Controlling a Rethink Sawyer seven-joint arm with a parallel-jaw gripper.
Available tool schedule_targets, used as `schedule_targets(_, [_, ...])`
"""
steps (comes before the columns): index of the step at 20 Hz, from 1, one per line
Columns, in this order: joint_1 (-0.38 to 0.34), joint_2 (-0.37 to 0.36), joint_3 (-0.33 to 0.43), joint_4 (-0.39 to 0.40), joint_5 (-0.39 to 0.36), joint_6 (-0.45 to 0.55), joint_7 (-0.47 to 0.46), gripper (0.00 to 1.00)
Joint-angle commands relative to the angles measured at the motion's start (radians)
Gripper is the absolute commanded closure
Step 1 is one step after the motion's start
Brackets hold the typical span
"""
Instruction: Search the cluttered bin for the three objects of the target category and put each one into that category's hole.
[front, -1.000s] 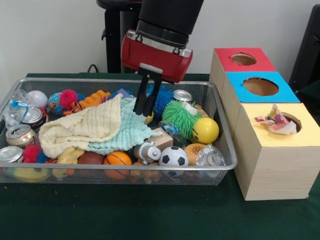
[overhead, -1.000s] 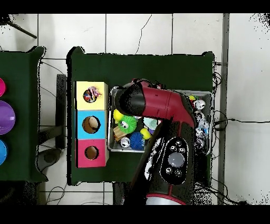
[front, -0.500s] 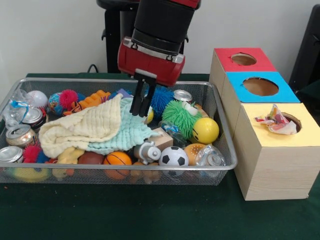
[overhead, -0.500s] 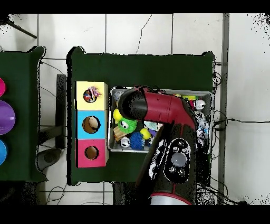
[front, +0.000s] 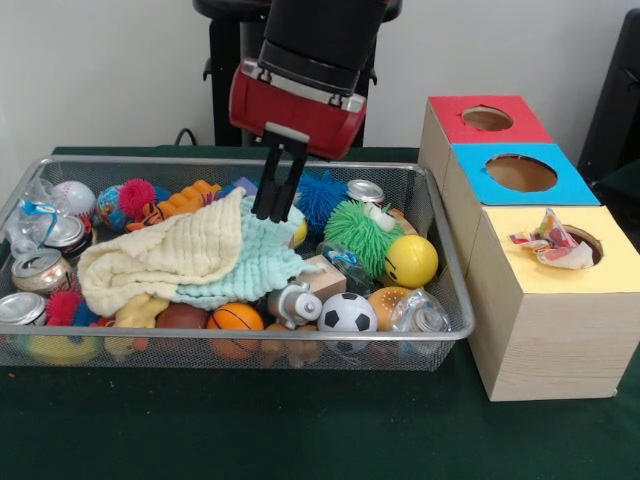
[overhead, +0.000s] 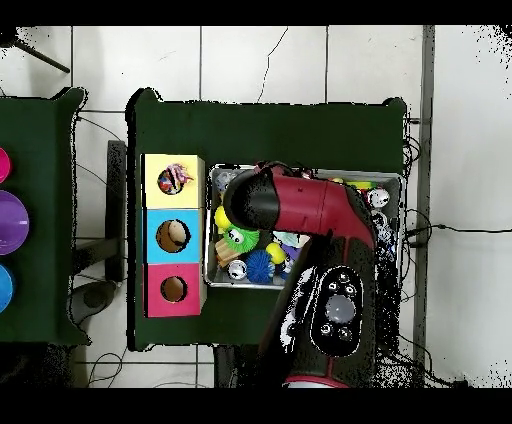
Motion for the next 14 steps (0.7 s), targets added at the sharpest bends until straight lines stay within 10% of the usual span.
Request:
schedule_targets(1, [-0.037,-0.006,0.074,0.101,-0.077,-0.047,0.028,0.00])
schedule_targets(14, [-0.068,-0.023,0.087,0.081,-0.134,-0.015,-0.011,0.00])
